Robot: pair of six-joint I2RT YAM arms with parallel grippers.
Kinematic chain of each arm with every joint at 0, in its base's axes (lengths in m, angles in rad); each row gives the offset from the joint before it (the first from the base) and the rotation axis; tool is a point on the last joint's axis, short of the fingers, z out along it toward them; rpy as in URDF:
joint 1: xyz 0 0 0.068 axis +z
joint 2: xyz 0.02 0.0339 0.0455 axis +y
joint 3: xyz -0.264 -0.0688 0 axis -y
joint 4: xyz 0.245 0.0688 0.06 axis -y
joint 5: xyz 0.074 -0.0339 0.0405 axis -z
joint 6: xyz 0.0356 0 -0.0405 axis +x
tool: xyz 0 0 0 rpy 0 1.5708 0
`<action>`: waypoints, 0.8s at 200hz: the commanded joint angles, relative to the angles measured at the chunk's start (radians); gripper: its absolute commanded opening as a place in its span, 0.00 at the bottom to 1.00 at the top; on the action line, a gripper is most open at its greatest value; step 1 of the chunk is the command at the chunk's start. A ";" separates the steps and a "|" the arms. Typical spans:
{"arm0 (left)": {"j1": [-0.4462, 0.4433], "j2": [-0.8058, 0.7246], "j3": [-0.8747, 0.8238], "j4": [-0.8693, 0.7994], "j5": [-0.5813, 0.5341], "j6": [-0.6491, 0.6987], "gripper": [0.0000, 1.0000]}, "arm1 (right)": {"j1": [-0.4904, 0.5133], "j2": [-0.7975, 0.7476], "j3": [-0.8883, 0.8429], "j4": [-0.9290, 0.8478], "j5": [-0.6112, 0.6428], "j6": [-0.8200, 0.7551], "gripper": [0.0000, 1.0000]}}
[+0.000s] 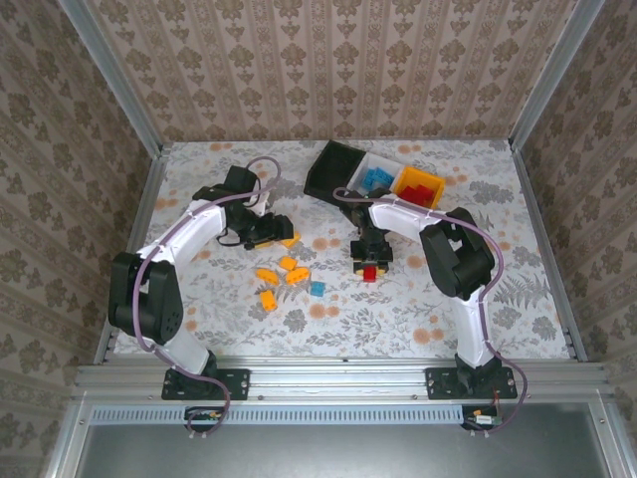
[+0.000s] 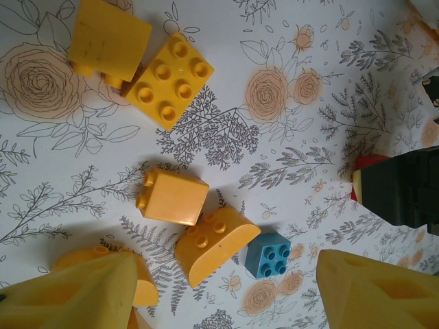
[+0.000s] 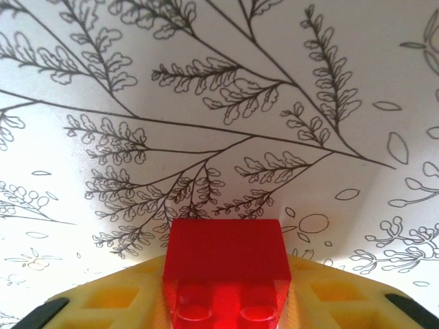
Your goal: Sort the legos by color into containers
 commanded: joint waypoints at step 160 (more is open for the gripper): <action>-0.014 -0.163 -0.076 -0.055 -0.054 -0.014 0.71 | -0.382 0.032 0.513 -0.169 0.063 -0.122 0.35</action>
